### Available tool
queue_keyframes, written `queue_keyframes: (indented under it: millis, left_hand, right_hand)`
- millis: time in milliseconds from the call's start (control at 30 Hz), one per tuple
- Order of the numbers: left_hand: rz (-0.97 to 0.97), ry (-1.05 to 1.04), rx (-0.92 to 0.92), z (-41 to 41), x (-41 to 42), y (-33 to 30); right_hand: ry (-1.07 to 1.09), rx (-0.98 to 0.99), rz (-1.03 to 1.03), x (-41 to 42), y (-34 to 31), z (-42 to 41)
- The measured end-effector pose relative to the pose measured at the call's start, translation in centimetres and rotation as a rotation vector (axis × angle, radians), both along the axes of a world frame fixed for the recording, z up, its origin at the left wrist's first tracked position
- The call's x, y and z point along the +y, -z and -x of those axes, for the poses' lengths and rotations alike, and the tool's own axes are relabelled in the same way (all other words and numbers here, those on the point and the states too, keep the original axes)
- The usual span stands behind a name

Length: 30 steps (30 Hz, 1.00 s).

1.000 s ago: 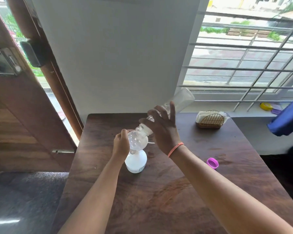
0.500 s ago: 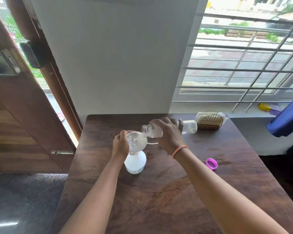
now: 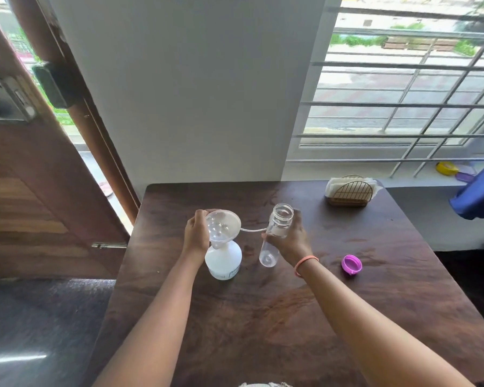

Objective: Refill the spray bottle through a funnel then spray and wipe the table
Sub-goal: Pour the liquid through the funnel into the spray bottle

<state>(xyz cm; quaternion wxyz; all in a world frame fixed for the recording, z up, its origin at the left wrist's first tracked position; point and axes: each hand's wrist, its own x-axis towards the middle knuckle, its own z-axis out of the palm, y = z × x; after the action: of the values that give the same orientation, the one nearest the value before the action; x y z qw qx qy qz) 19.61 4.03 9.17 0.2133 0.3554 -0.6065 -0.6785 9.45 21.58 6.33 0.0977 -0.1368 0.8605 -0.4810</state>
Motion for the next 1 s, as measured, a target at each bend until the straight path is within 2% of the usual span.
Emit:
queue_keyframes:
  millis: [333, 600, 733, 867, 1000]
  left_hand:
    - [-0.018, -0.088, 0.009, -0.1, 0.0, -2.4]
    - [-0.123, -0.001, -0.103, -0.3, -0.8, -2.1]
    - [-0.068, 0.029, -0.129, -0.3, -0.7, -1.6]
    - [0.052, 0.055, -0.064, -0.3, 0.3, -1.5]
    - [-0.045, 0.061, -0.082, -0.1, 0.3, -1.4]
  right_hand:
    - [-0.077, -0.111, 0.036, 1.6, 2.3, -1.0]
    - [-0.1, -0.145, 0.013, 2.0, 4.0, -1.3]
    - [-0.089, -0.155, -0.031, 2.3, 5.0, -1.5]
    - [-0.094, -0.211, -0.081, 3.2, 6.8, -1.9]
    - [-0.077, -0.231, -0.117, 3.5, 7.4, -1.6]
